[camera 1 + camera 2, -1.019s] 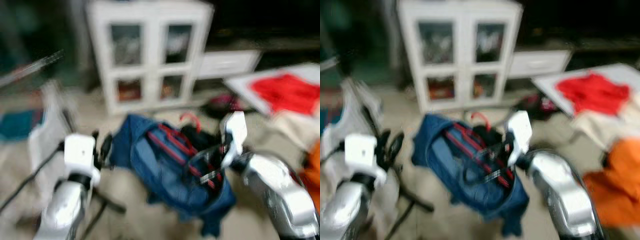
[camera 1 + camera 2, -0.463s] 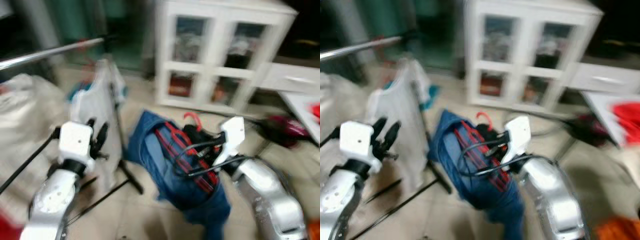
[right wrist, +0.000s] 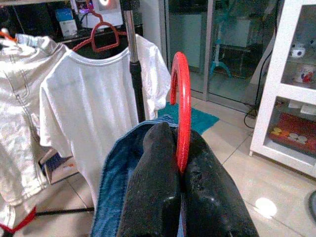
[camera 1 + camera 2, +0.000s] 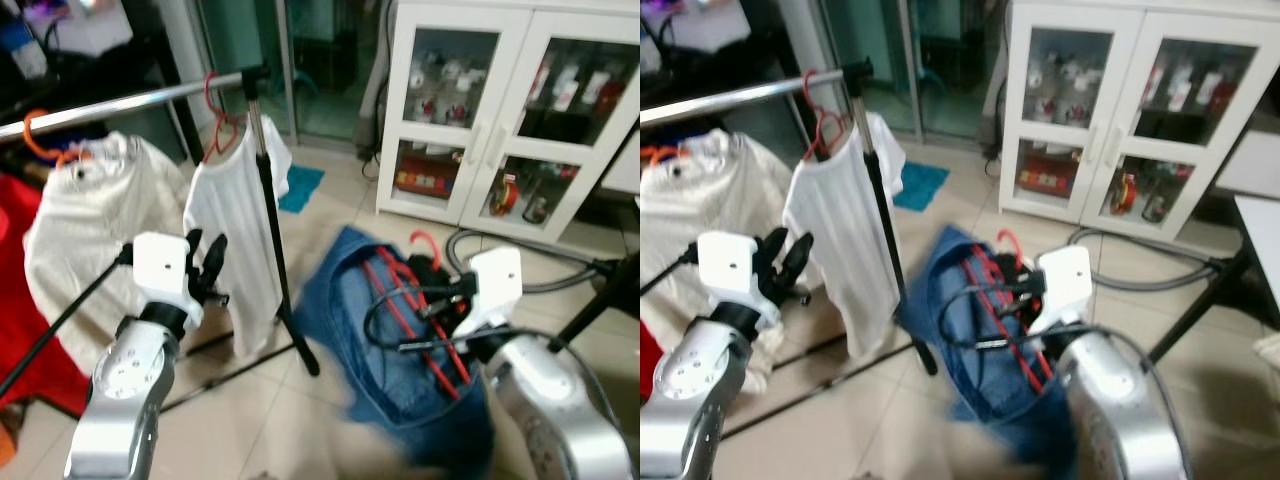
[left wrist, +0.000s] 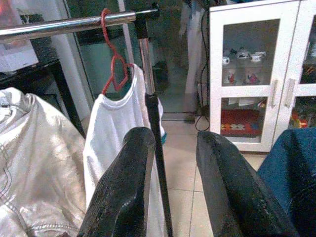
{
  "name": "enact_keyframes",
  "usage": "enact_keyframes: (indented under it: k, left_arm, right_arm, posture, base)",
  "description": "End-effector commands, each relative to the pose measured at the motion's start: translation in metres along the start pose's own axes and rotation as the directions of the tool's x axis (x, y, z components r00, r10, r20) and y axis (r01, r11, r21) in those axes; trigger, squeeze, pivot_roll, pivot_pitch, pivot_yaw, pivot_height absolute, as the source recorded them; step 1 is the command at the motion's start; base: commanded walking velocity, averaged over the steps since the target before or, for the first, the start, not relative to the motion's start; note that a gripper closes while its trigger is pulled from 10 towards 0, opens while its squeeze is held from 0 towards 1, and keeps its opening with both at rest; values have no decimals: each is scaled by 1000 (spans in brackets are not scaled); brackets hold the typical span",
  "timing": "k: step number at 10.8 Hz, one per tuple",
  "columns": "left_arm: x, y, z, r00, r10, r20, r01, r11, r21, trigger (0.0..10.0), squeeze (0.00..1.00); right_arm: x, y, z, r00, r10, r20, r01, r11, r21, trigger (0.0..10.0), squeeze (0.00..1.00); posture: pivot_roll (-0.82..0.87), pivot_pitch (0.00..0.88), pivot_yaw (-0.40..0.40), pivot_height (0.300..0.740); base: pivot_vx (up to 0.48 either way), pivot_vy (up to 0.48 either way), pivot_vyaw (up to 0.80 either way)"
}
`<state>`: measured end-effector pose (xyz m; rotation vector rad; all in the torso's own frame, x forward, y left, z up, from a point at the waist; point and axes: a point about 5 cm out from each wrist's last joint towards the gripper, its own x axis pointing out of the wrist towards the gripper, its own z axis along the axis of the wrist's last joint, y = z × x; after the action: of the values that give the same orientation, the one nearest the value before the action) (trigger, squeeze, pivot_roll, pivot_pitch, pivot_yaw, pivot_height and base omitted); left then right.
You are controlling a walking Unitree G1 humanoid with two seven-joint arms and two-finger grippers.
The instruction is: Hang hanger
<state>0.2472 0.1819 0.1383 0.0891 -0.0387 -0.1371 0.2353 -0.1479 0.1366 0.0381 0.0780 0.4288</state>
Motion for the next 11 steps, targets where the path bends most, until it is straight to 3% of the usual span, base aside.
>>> enact_keyframes:
  k: [1,3,5,7,9,11]
  left_arm:
    - [0,0,2,1000,3,11,-3,1000,20,10000,0]
    - [-5,-9,0,1000,-5,-26,6,999,47,10000,0]
    - [-11,-10,4,1000,8,-23,-7,999,54,10000,0]
    - [-15,-10,7,1000,-2,-20,3,996,87,10000,0]
    - [-15,-12,13,999,-43,16,41,995,96,10000,0]
    - [-14,-11,14,998,-62,17,60,994,94,10000,0]
  right_arm:
    - [3,5,14,998,29,56,-29,1000,-12,10000,0]
    - [15,12,20,996,68,66,-67,998,-17,10000,0]
    - [25,16,30,990,100,101,-104,994,40,10000,0]
    - [32,12,37,989,111,99,-114,993,20,10000,0]
    - [34,7,32,996,74,42,-72,997,-30,10000,0]
    - [29,5,19,1000,7,16,-7,1000,-20,10000,0]
  posture:
    - [-109,0,67,740]
    - [-108,0,34,740]
    - [-91,1,11,740]
    - [-80,3,1,740]
    - [-70,0,-6,740]
    - [-70,0,7,740]
  base:
    - [0,0,0]
    - [0,0,800]
    - [0,0,800]
    - [0,0,800]
    - [0,0,628]
    - [263,0,0]
